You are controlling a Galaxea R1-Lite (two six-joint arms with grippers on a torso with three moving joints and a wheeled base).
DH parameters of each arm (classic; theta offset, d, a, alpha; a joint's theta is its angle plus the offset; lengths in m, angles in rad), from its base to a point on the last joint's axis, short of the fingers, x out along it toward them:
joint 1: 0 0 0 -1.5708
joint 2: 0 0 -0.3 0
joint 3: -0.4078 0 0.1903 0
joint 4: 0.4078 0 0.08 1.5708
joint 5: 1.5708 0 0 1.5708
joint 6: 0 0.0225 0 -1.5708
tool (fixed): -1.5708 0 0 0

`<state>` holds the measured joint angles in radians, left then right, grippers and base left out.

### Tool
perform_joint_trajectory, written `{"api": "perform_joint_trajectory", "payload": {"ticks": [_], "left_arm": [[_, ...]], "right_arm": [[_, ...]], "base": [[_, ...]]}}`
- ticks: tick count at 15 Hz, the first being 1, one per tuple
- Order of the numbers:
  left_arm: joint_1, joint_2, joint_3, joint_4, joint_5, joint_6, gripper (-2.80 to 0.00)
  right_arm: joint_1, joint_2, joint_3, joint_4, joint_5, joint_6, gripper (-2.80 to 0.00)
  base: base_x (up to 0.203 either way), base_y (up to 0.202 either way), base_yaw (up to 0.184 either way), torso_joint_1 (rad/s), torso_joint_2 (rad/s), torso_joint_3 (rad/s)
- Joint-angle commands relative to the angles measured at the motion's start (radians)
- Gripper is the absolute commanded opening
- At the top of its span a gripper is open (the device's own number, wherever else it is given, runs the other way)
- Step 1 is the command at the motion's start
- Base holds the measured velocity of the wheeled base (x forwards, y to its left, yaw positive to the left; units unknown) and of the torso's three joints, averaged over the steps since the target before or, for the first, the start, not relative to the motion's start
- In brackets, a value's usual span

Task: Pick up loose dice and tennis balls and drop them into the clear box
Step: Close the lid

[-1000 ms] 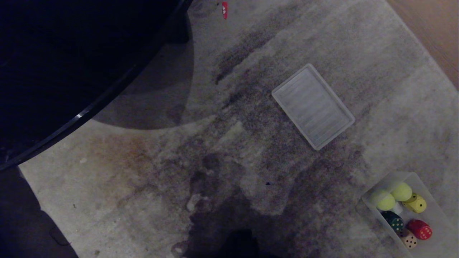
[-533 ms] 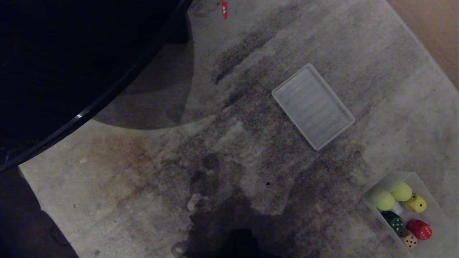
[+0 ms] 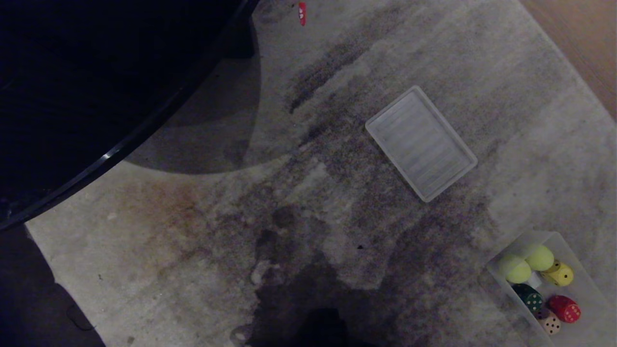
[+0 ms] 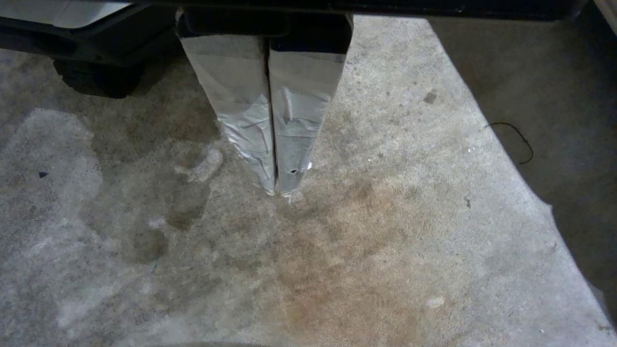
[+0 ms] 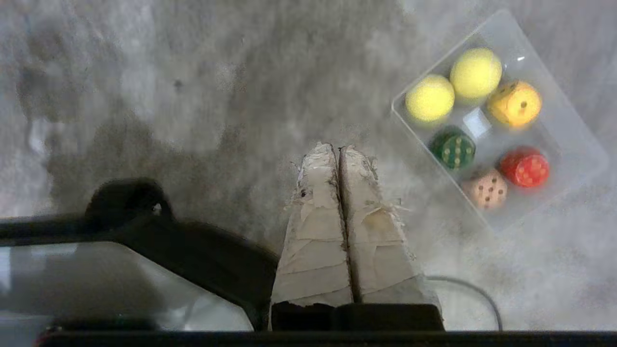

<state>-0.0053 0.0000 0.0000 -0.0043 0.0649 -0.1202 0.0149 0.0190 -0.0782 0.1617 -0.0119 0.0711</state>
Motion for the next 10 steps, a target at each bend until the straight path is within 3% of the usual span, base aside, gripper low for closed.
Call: {"api": "perform_joint_trajectory", "payload": {"ticks": [1,5,10], "left_arm": [[0.0,0.002,0.002,0.0,0.001,-0.001,-2.8],[0.001,0.002,0.002,0.0,0.001,-0.001,-2.8],[0.0,0.002,0.002,0.0,0.001,-0.001,-2.8]], "right_arm": [[-0.003,0.147,-0.069,-0.013,0.0,0.016,-2.8],[-0.032,0.565,-0.245,-0.121,-0.003,0.123,-2.8],[-0.048,1.092,-0.317,-0.542,-0.092,0.221,-2.8]], "base": [[0.0,0.0,0.0,0.0,0.0,0.0],[0.0,0.0,0.0,0.0,0.0,0.0],[0.0,0.0,0.0,0.0,0.0,0.0]]}}
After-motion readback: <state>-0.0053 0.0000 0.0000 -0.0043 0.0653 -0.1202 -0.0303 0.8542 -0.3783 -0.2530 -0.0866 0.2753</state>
